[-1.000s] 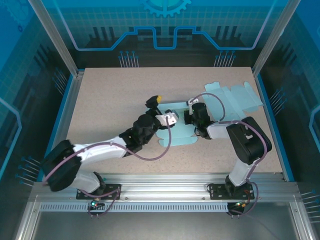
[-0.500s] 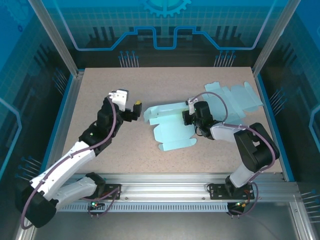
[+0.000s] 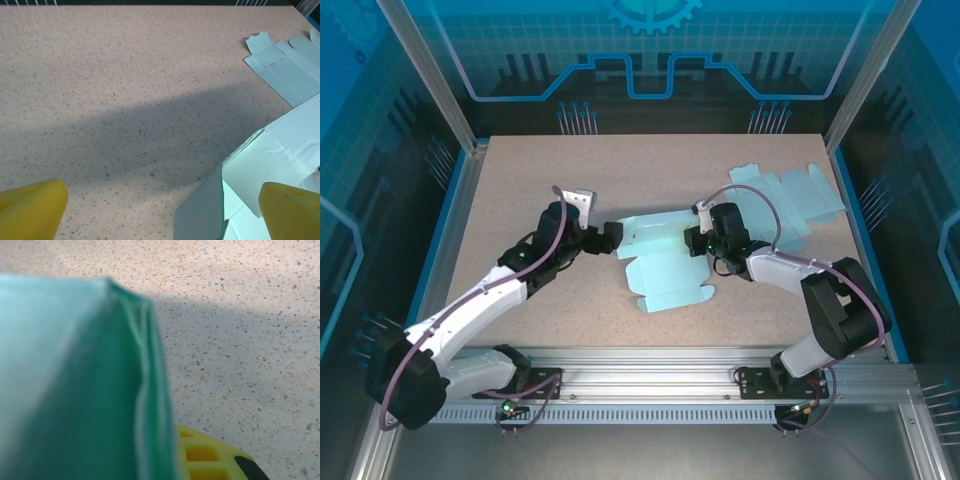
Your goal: Fold the paper box
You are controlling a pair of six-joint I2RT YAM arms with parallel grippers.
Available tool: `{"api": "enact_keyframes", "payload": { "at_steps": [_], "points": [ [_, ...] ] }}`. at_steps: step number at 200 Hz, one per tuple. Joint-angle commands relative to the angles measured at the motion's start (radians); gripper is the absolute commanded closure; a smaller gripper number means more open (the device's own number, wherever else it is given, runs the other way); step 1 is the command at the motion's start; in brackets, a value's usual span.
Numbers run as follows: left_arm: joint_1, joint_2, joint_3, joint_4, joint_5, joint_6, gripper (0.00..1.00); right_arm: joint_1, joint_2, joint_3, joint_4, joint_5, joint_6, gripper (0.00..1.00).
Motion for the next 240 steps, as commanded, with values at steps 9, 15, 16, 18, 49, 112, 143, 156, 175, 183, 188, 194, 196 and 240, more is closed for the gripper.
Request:
{"api": "enact_keyframes", "payload": {
  "at_steps": [9,15,16,18,49,112,143,156,175,183,188,194,196,240],
  "points": [
    [0.007,0.070,0.023,0.055,0.087,-0.049,0.01,0.024,-0.027,0.016,-0.025,0.015,0.018,1.00],
    [0.006,0.082,0.022,0.066,0.090,-0.053,0.01,0.028,-0.029,0.016,-0.025,0.020,0.018,1.00],
    [0.007,0.084,0.023,0.068,0.090,-0.054,0.01,0.029,-0.029,0.016,-0.026,0.021,0.018,1.00],
    [0.006,0.088,0.024,0.071,0.090,-0.056,0.01,0.029,-0.029,0.016,-0.026,0.022,0.018,1.00],
    [0.006,0.139,0.033,0.103,0.066,-0.066,0.01,0.046,-0.036,0.024,-0.044,0.045,0.031,1.00],
    [-0.001,0.218,0.007,0.282,0.064,-0.155,0.01,0.119,-0.034,0.025,-0.046,0.113,0.101,1.00],
    [-0.020,0.290,0.029,0.317,0.065,-0.166,0.01,0.149,-0.029,0.041,-0.071,0.148,0.122,1.00],
    [-0.025,0.305,0.033,0.323,0.045,-0.173,0.01,0.159,-0.036,0.044,-0.084,0.174,0.131,1.00],
    [-0.025,0.287,0.008,0.356,0.019,-0.181,0.01,0.162,-0.057,0.039,-0.090,0.199,0.152,1.00],
    [-0.025,0.267,-0.005,0.365,0.004,-0.181,0.01,0.162,-0.070,0.034,-0.094,0.216,0.160,1.00],
    [-0.025,0.254,-0.011,0.363,-0.005,-0.181,0.01,0.162,-0.077,0.030,-0.099,0.226,0.166,1.00],
    [-0.025,0.235,-0.018,0.364,-0.013,-0.179,0.01,0.161,-0.086,0.030,-0.106,0.238,0.172,1.00],
    [-0.025,0.230,-0.020,0.363,-0.015,-0.179,0.01,0.161,-0.088,0.029,-0.109,0.242,0.174,1.00],
    [-0.022,0.097,-0.067,0.301,-0.037,-0.180,0.01,0.161,-0.117,0.030,-0.143,0.301,0.206,1.00]
  ]
}}
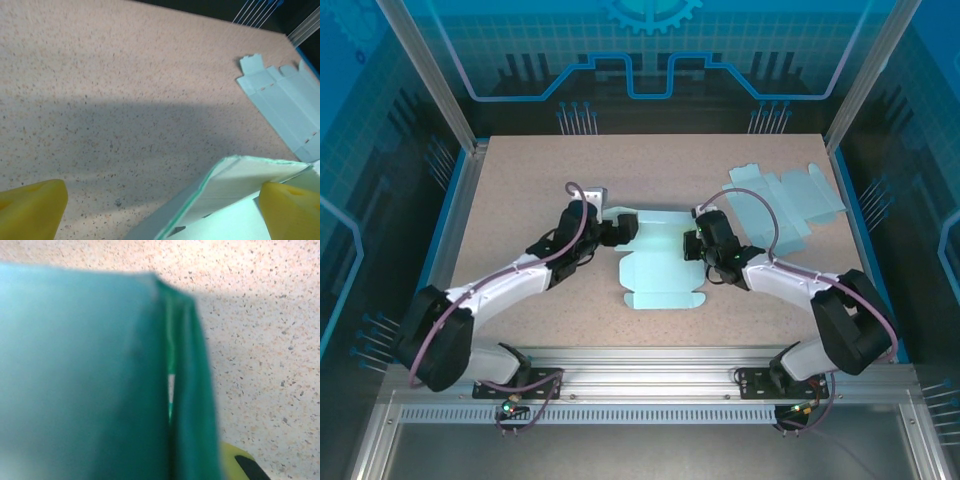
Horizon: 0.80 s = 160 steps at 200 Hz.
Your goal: Fold the paper box
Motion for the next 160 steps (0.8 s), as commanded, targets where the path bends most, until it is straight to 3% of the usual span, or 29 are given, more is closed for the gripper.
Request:
{"api": "enact_keyframes", "payload": {
  "at_steps": [1,90,129,160],
  "points": [
    [-0.005,-0.086,-0.030,0.003,-0.032,-0.013,0.01,0.024,-0.029,0.026,-0.025,0.026,0.019,1.00],
    [-0.006,-0.459,-0.153,-0.329,-0.173,-0.069,0.01,0.020,-0.033,0.022,-0.015,0.037,0.046,1.00],
    [-0.005,-0.593,-0.291,-0.290,-0.174,-0.177,0.01,0.016,-0.030,0.022,-0.015,0.032,0.040,1.00],
    [-0.006,-0.622,-0.396,-0.195,-0.048,-0.267,0.01,0.017,-0.028,0.030,-0.014,0.024,0.040,1.00]
  ]
}}
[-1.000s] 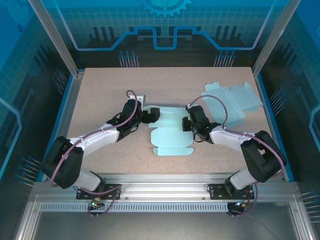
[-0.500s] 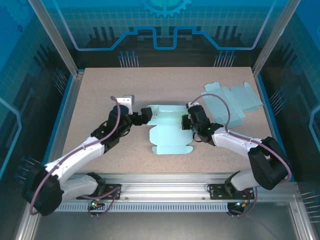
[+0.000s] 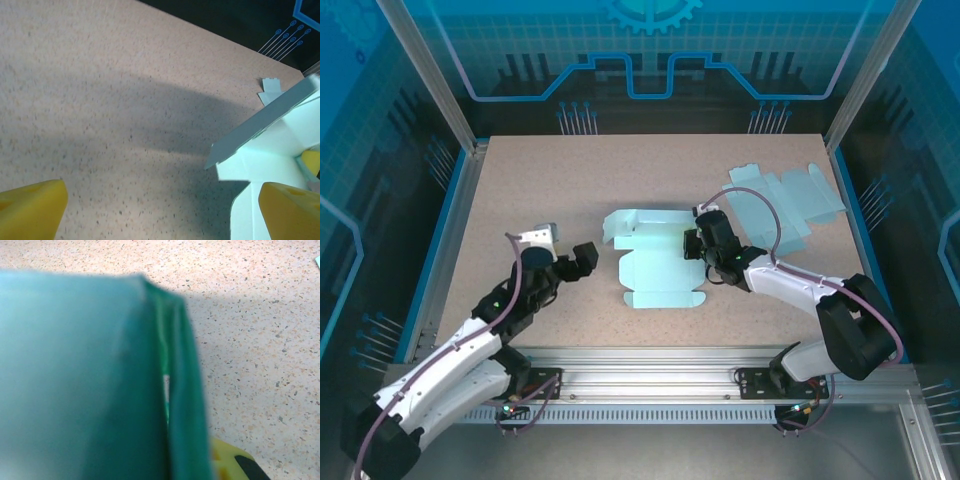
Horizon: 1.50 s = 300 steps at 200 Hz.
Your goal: Fold the paper box
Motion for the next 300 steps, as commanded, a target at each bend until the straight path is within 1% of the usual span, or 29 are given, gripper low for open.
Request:
{"api": "enact_keyframes", "payload": {
  "at_steps": [1,9,21,33,43,72,92,129,147,153,178,206,234,252,264,276,300],
  "points": [
    [-0.006,-0.011,-0.068,0.076,0.091,-0.109,0.01,0.007,-0.005,0.027,0.005,-0.003,0.015,1.00],
    [-0.005,0.001,-0.099,0.122,0.133,-0.130,0.01,0.007,-0.004,0.028,0.005,-0.007,0.016,1.00],
    [-0.010,0.026,-0.149,0.235,0.209,-0.156,0.01,0.007,-0.002,0.031,0.005,-0.009,0.021,1.00],
    [-0.027,0.057,-0.191,0.340,0.244,-0.180,0.01,0.007,-0.001,0.033,0.003,-0.007,0.024,1.00],
    [-0.055,0.081,-0.202,0.378,0.233,-0.186,0.01,0.007,-0.002,0.033,0.000,-0.002,0.029,1.00],
    [-0.135,0.129,-0.188,0.401,0.147,-0.145,0.01,0.008,-0.004,0.033,-0.001,-0.001,0.033,1.00],
    [-0.141,0.165,-0.187,0.470,0.143,-0.135,0.01,0.009,-0.008,0.028,-0.004,0.008,0.039,1.00],
    [-0.152,0.257,-0.162,0.526,0.159,-0.129,0.01,0.008,-0.029,0.019,-0.004,0.012,0.042,1.00],
    [-0.163,0.306,-0.154,0.579,0.159,-0.128,0.01,0.009,-0.038,0.014,-0.004,0.010,0.043,1.00],
    [-0.163,0.325,-0.150,0.601,0.162,-0.123,0.03,0.008,-0.039,0.011,-0.003,0.008,0.043,1.00],
    [-0.163,0.396,-0.122,0.691,0.160,-0.087,0.16,0.011,-0.038,0.008,-0.001,0.004,0.042,1.00],
    [-0.164,0.467,-0.080,0.770,0.163,-0.052,0.18,0.012,-0.047,0.000,-0.001,0.006,0.034,1.00],
    [-0.163,0.509,-0.028,0.777,0.159,-0.027,0.20,0.013,-0.055,-0.009,0.002,0.010,0.019,1.00],
    [-0.163,0.539,0.002,0.791,0.167,-0.023,0.23,0.014,-0.058,-0.017,0.011,0.006,0.012,1.00],
    [-0.163,0.560,0.017,0.809,0.181,-0.022,0.27,0.017,-0.059,-0.022,0.015,0.006,0.005,1.00],
    [-0.162,0.576,0.029,0.827,0.195,-0.020,0.29,0.020,-0.056,-0.025,0.020,0.006,-0.003,1.00],
    [-0.163,0.584,0.048,0.833,0.204,-0.005,0.30,0.024,-0.046,-0.028,0.023,0.006,-0.024,1.00]
  ]
}}
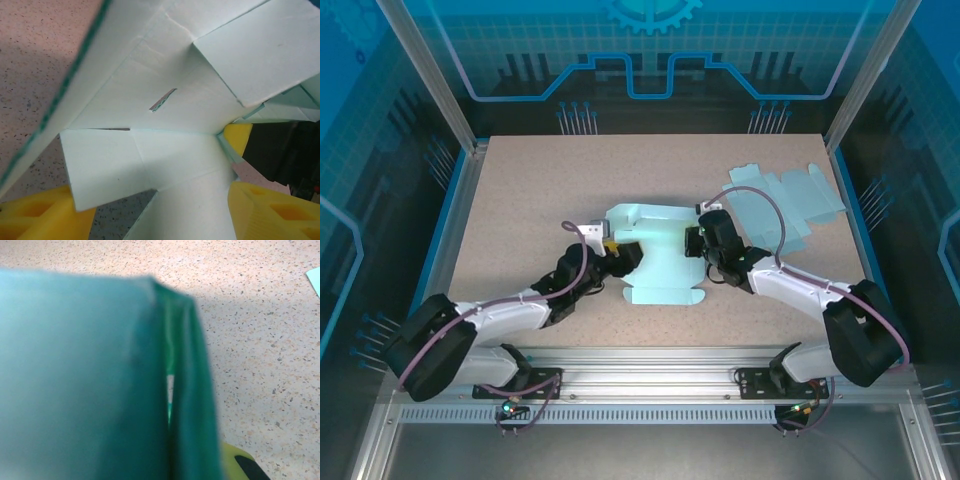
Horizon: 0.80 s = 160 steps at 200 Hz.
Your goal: Fold the paper box
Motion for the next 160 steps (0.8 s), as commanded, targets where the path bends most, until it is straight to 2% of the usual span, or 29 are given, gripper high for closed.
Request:
{"api": "enact_keyframes", "payload": {
  "at_steps": [1,71,110,160],
  "points": [
    [-0.006,0.008,0.052,0.072,0.041,0.038,0.30,0.024,-0.005,-0.019,0.013,-0.004,-0.040,1.00],
    [-0.004,-0.026,0.044,0.044,0.007,0.077,0.32,0.043,0.010,-0.009,0.007,0.001,-0.077,1.00],
    [-0.004,-0.030,0.047,0.078,0.063,0.094,0.37,0.062,0.037,0.018,-0.005,-0.002,-0.090,1.00],
    [-0.003,-0.008,0.071,0.100,0.125,0.108,0.37,0.092,0.066,0.043,-0.020,0.006,-0.101,1.00]
  ]
}}
